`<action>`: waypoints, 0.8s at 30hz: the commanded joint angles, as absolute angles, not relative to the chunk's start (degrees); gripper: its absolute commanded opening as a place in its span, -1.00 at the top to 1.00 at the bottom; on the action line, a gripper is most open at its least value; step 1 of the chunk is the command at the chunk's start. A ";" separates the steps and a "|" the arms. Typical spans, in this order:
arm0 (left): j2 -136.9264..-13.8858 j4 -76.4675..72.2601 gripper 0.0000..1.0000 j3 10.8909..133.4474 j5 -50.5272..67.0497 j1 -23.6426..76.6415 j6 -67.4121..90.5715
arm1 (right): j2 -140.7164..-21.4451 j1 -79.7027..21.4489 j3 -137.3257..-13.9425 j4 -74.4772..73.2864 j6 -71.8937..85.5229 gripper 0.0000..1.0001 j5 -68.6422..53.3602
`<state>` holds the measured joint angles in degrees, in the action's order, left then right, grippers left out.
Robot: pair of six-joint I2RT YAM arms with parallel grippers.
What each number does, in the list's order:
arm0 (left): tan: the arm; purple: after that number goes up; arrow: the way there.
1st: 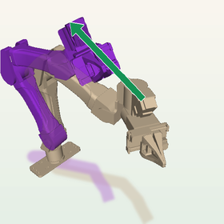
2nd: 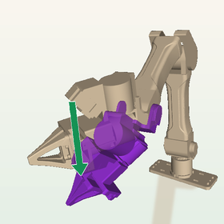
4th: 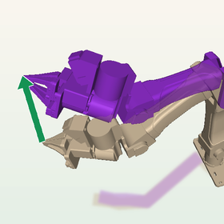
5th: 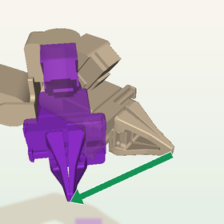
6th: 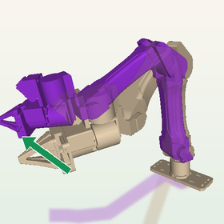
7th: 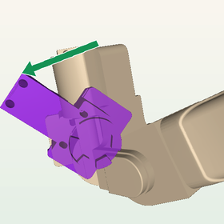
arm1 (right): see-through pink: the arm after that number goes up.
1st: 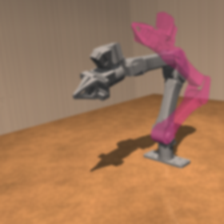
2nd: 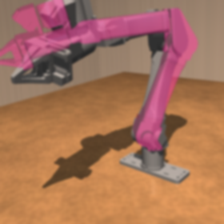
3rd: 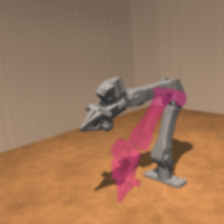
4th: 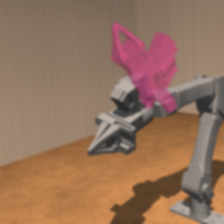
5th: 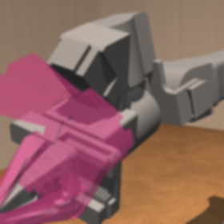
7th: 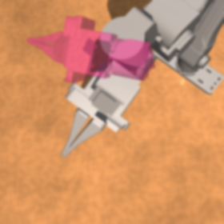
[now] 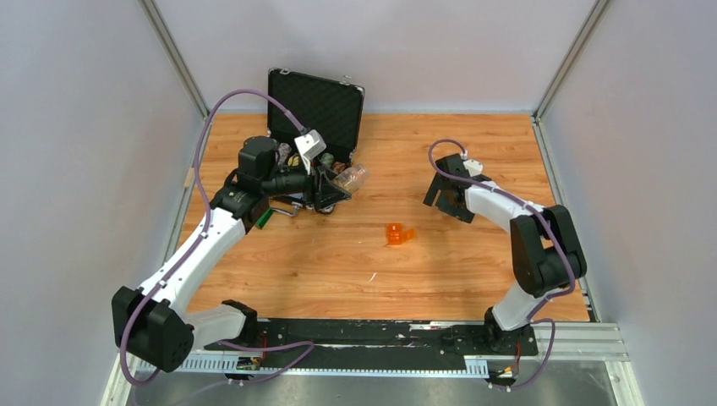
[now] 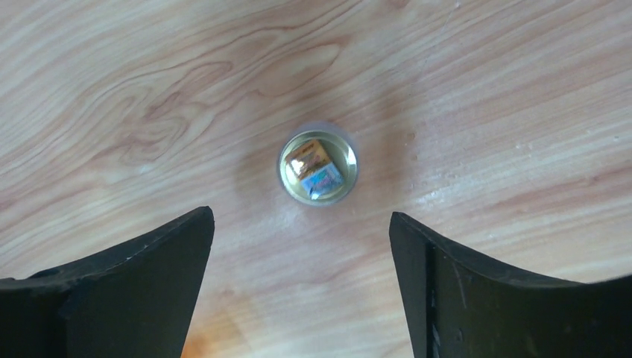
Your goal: Sort the pills into containers
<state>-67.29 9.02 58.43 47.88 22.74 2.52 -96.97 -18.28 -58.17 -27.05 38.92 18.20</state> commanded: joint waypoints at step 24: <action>-67.68 -8.33 1.00 59.85 42.62 23.94 8.10 | -73.74 -30.52 -76.47 -15.21 55.18 -0.96 -18.62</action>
